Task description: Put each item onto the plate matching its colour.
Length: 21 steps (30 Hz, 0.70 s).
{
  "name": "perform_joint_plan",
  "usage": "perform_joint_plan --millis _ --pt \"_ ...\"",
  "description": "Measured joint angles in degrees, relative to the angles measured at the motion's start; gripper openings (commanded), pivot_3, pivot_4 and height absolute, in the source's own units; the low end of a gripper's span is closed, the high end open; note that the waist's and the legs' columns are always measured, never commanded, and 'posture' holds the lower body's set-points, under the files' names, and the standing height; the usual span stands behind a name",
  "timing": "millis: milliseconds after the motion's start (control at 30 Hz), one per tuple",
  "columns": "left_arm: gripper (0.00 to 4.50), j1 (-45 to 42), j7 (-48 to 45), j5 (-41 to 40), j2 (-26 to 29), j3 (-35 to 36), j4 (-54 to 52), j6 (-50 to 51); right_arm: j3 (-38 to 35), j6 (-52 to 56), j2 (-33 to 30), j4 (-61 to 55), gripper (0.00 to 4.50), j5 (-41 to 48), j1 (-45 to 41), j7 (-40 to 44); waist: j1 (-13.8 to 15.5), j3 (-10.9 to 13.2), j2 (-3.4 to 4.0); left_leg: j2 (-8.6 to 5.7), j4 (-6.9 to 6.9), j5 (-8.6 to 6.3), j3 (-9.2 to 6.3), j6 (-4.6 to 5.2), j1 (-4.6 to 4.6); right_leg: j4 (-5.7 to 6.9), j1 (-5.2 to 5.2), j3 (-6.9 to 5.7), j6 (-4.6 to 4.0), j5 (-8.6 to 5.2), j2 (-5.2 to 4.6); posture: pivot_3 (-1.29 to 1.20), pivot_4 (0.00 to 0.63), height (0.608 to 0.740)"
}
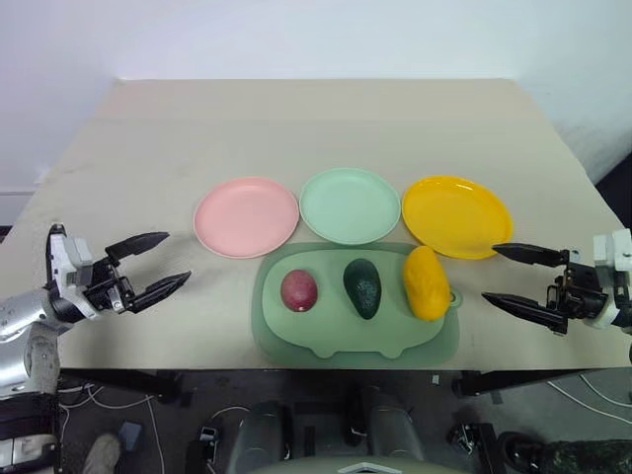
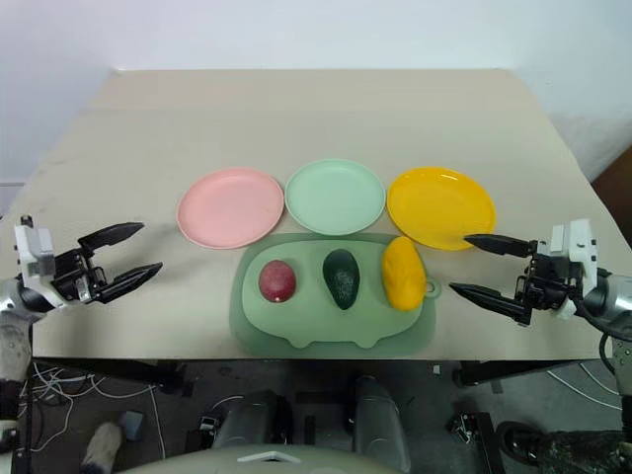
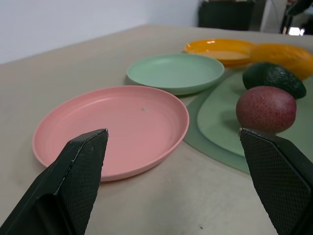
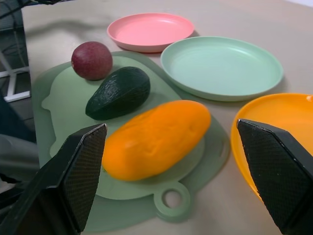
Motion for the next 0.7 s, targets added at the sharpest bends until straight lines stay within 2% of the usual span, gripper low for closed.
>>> perform_joint_plan --millis 200,700 --pt "4.49 0.79 2.22 0.50 -3.16 -0.13 -0.41 -1.96 0.57 -1.05 2.21 1.24 4.50 -0.57 0.68 -0.27 -0.07 0.00 -0.01 -0.01 0.00 0.00 0.00 0.00 -0.01 0.01 -0.01 -0.01 0.00 0.00 0.01 0.00 0.150 0.733" --pt "4.49 1.55 2.97 0.28 -2.67 1.44 -1.81 -2.93 1.29 -1.03 2.89 2.29 4.50 -0.59 -0.77 -0.43 -0.12 0.00 -0.01 -0.01 0.00 0.00 0.01 0.00 0.00 0.00 0.00 0.00 0.00 0.00 0.01 0.00 0.150 0.733"
